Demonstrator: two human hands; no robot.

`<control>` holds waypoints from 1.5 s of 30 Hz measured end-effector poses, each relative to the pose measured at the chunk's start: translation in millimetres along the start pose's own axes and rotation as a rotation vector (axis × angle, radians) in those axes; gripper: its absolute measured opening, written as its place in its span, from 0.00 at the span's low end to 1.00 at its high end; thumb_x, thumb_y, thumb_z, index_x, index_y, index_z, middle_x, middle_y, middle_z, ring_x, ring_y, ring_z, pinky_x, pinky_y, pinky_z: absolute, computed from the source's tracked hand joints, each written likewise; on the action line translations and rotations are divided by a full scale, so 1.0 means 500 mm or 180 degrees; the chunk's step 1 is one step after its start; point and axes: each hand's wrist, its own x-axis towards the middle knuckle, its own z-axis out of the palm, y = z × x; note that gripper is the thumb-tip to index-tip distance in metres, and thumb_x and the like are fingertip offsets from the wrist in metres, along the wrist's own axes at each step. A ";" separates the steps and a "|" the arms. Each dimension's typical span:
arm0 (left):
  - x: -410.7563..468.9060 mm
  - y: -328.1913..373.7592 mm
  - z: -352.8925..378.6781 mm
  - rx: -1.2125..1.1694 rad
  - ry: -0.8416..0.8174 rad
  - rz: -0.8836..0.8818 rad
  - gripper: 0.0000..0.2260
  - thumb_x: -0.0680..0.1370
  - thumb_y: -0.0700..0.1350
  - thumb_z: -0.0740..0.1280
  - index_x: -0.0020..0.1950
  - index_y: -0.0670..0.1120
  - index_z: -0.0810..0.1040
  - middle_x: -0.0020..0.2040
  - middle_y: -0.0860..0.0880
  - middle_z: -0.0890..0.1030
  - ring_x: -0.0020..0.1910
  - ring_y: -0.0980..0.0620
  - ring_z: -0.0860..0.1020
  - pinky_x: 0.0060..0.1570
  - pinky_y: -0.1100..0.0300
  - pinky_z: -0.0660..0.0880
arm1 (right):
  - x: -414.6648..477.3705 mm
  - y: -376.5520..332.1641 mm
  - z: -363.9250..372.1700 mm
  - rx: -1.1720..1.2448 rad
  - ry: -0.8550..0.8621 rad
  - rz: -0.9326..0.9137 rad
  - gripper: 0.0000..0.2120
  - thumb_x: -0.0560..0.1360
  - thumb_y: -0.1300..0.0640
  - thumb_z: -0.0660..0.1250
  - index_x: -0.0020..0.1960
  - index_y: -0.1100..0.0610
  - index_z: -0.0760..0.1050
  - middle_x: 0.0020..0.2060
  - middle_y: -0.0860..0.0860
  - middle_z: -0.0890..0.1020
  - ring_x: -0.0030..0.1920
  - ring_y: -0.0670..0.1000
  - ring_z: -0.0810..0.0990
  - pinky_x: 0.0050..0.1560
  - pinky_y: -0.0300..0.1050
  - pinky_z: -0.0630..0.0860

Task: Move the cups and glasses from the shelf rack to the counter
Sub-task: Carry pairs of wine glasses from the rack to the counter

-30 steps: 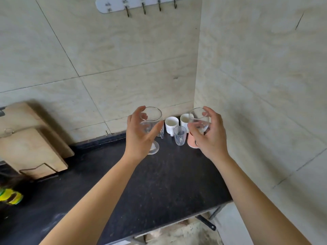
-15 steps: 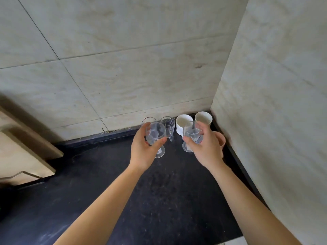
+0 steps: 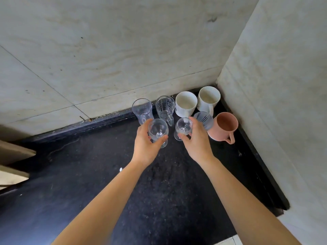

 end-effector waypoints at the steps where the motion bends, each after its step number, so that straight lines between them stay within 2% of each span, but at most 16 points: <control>1: 0.006 -0.003 0.002 0.0024 -0.0014 0.0003 0.33 0.72 0.52 0.76 0.73 0.56 0.66 0.66 0.58 0.68 0.65 0.53 0.74 0.64 0.48 0.75 | 0.005 0.002 0.005 -0.0018 -0.0002 0.0043 0.33 0.76 0.56 0.74 0.76 0.55 0.64 0.73 0.54 0.72 0.72 0.55 0.73 0.70 0.57 0.73; 6: 0.020 -0.014 0.011 0.0001 -0.0075 -0.0042 0.33 0.73 0.49 0.76 0.74 0.54 0.65 0.67 0.56 0.69 0.67 0.52 0.73 0.65 0.46 0.74 | 0.018 0.008 0.023 -0.0115 -0.0044 0.0120 0.35 0.76 0.54 0.74 0.77 0.53 0.62 0.74 0.53 0.71 0.72 0.55 0.73 0.70 0.52 0.72; 10: 0.025 -0.022 0.014 0.0021 -0.0117 -0.0071 0.33 0.73 0.49 0.77 0.74 0.53 0.65 0.69 0.53 0.70 0.67 0.52 0.73 0.66 0.47 0.73 | 0.018 0.015 0.035 -0.0173 -0.0051 0.0096 0.35 0.76 0.53 0.74 0.77 0.53 0.62 0.74 0.53 0.71 0.72 0.55 0.74 0.69 0.53 0.72; 14: 0.030 -0.021 0.015 0.0046 -0.0121 -0.0065 0.33 0.73 0.49 0.76 0.74 0.53 0.65 0.68 0.54 0.70 0.66 0.53 0.73 0.66 0.49 0.74 | 0.020 0.017 0.043 -0.0243 -0.0054 0.0112 0.35 0.76 0.52 0.74 0.78 0.52 0.61 0.75 0.53 0.70 0.73 0.56 0.73 0.70 0.53 0.72; 20: 0.032 -0.019 0.009 0.0133 -0.0208 -0.0117 0.37 0.73 0.51 0.76 0.77 0.53 0.62 0.73 0.51 0.70 0.68 0.52 0.73 0.66 0.47 0.73 | 0.016 0.019 0.042 -0.0288 -0.0052 0.0094 0.37 0.77 0.51 0.73 0.79 0.53 0.59 0.76 0.53 0.69 0.75 0.55 0.70 0.71 0.51 0.69; 24: 0.018 -0.005 -0.004 0.0346 -0.0228 -0.0014 0.39 0.74 0.53 0.75 0.79 0.53 0.57 0.76 0.52 0.67 0.72 0.53 0.68 0.69 0.52 0.69 | 0.011 0.009 0.030 -0.0328 -0.0201 0.0125 0.42 0.77 0.50 0.73 0.82 0.52 0.53 0.79 0.52 0.66 0.78 0.54 0.65 0.73 0.50 0.65; 26: 0.010 0.014 -0.019 0.0538 -0.0162 0.0099 0.36 0.76 0.56 0.71 0.79 0.53 0.57 0.77 0.52 0.65 0.74 0.52 0.64 0.70 0.52 0.67 | 0.005 -0.003 0.014 -0.0403 -0.0199 0.0064 0.42 0.77 0.50 0.73 0.82 0.52 0.52 0.79 0.52 0.64 0.78 0.54 0.64 0.73 0.50 0.64; 30: -0.008 0.074 -0.077 0.1016 0.0154 0.0470 0.29 0.81 0.57 0.60 0.79 0.49 0.59 0.79 0.49 0.62 0.77 0.50 0.58 0.74 0.50 0.61 | -0.010 -0.053 -0.042 -0.0544 -0.0007 -0.0294 0.33 0.81 0.53 0.67 0.81 0.56 0.56 0.78 0.55 0.66 0.77 0.56 0.66 0.70 0.47 0.69; 33: -0.036 0.145 -0.140 0.1401 0.0541 0.0753 0.27 0.83 0.57 0.56 0.80 0.46 0.60 0.79 0.45 0.61 0.78 0.45 0.58 0.74 0.46 0.59 | -0.021 -0.122 -0.102 -0.0633 0.0240 -0.0629 0.26 0.83 0.53 0.62 0.78 0.59 0.61 0.75 0.57 0.69 0.74 0.58 0.68 0.67 0.48 0.70; 35: -0.066 0.194 -0.183 0.1632 0.0850 0.0896 0.27 0.83 0.56 0.55 0.79 0.44 0.61 0.79 0.42 0.62 0.77 0.41 0.59 0.73 0.42 0.61 | -0.029 -0.175 -0.142 -0.0556 0.0351 -0.0856 0.25 0.84 0.52 0.61 0.78 0.60 0.62 0.76 0.57 0.68 0.75 0.58 0.67 0.70 0.52 0.69; 38: -0.139 0.267 -0.249 0.1903 0.1352 0.1011 0.26 0.84 0.55 0.55 0.79 0.44 0.61 0.79 0.41 0.61 0.77 0.38 0.59 0.71 0.39 0.63 | -0.058 -0.256 -0.199 -0.0482 0.0419 -0.1286 0.26 0.84 0.50 0.59 0.79 0.59 0.61 0.79 0.59 0.63 0.79 0.58 0.61 0.75 0.51 0.61; 42: -0.280 0.324 -0.319 0.2223 0.2011 0.1043 0.25 0.84 0.53 0.56 0.78 0.43 0.62 0.79 0.40 0.61 0.77 0.38 0.59 0.71 0.40 0.61 | -0.122 -0.346 -0.241 -0.0284 0.0653 -0.1926 0.25 0.85 0.49 0.58 0.78 0.59 0.64 0.78 0.59 0.63 0.78 0.59 0.61 0.75 0.55 0.62; 45: -0.428 0.317 -0.355 0.2495 0.2499 0.0843 0.25 0.84 0.54 0.56 0.78 0.43 0.63 0.78 0.40 0.62 0.76 0.38 0.60 0.70 0.42 0.62 | -0.196 -0.393 -0.219 -0.0004 0.0591 -0.2368 0.26 0.83 0.47 0.56 0.77 0.58 0.66 0.78 0.60 0.64 0.78 0.59 0.62 0.74 0.54 0.62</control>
